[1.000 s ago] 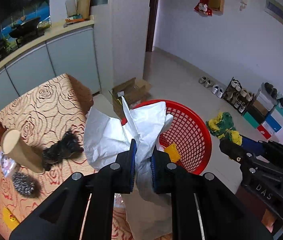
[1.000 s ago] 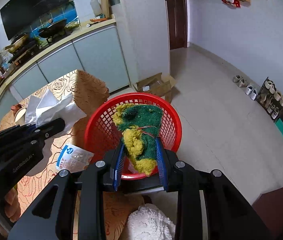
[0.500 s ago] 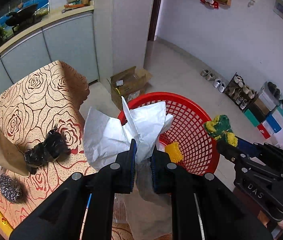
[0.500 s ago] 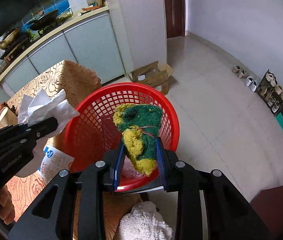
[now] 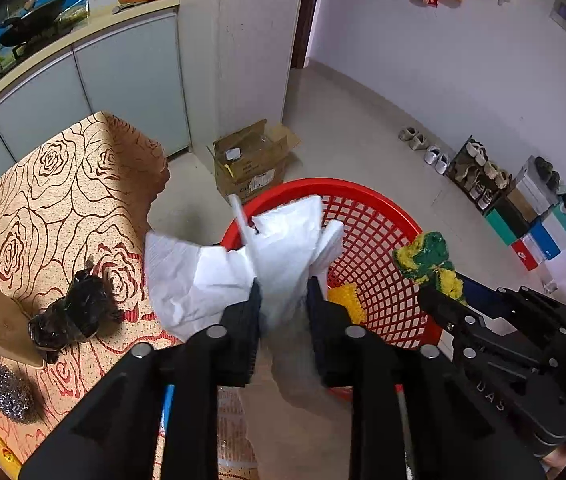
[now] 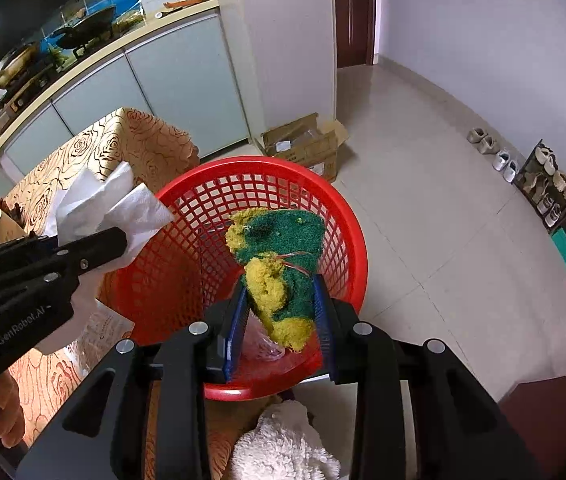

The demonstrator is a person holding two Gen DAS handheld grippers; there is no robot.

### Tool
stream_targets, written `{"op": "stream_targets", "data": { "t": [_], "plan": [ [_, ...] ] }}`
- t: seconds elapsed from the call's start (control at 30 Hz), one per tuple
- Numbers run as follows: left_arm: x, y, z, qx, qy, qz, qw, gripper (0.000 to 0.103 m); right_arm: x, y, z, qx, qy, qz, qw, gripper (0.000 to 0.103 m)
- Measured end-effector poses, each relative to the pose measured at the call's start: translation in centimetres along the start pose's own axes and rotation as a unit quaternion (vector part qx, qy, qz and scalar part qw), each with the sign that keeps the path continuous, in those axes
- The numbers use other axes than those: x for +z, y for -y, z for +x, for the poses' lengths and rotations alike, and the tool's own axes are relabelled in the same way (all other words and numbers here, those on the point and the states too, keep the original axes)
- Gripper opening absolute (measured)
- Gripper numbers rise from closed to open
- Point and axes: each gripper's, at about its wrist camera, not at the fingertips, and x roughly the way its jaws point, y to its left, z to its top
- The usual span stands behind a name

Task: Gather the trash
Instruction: 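Drop the sponge into the red basket with the right tool while the left tool drops the white tissue in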

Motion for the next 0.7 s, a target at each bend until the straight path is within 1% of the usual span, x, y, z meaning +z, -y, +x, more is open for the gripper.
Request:
{"op": "stream_targets", "data": {
  "t": [0.03,0.1,0.13,0.2,0.23,0.5,0.7],
  "plan": [
    [0.0,0.0,0.0,0.001,0.000,0.001,1.0000,0.029,0.1,0.0,0.1,-0.001,0.000,-0.001,1.000,0.031],
    [0.0,0.1,0.0,0.005,0.000,0.003,1.0000,0.041,0.1,0.0,0.0,0.000,-0.001,-0.002,1.000,0.032],
    [0.0,0.0,-0.1,0.005,0.001,0.003,1.0000,0.043,0.2,-0.1,0.0,0.000,0.000,-0.002,1.000,0.033],
    [0.0,0.0,-0.2,0.007,0.003,0.005,1.0000,0.047,0.2,-0.1,-0.2,0.000,0.004,-0.002,1.000,0.041],
    [0.0,0.0,-0.2,0.007,0.004,0.005,1.0000,0.048,0.1,-0.2,-0.3,0.000,0.006,-0.002,1.000,0.044],
    [0.3,-0.5,-1.3,-0.002,0.014,0.000,0.9999,0.062,0.3,-0.5,-1.1,0.006,0.014,-0.002,1.000,0.045],
    [0.4,-0.8,-2.4,-0.004,0.023,-0.004,0.9997,0.064,0.3,-0.8,-2.0,0.010,0.021,-0.004,1.000,0.045]
  ]
}}
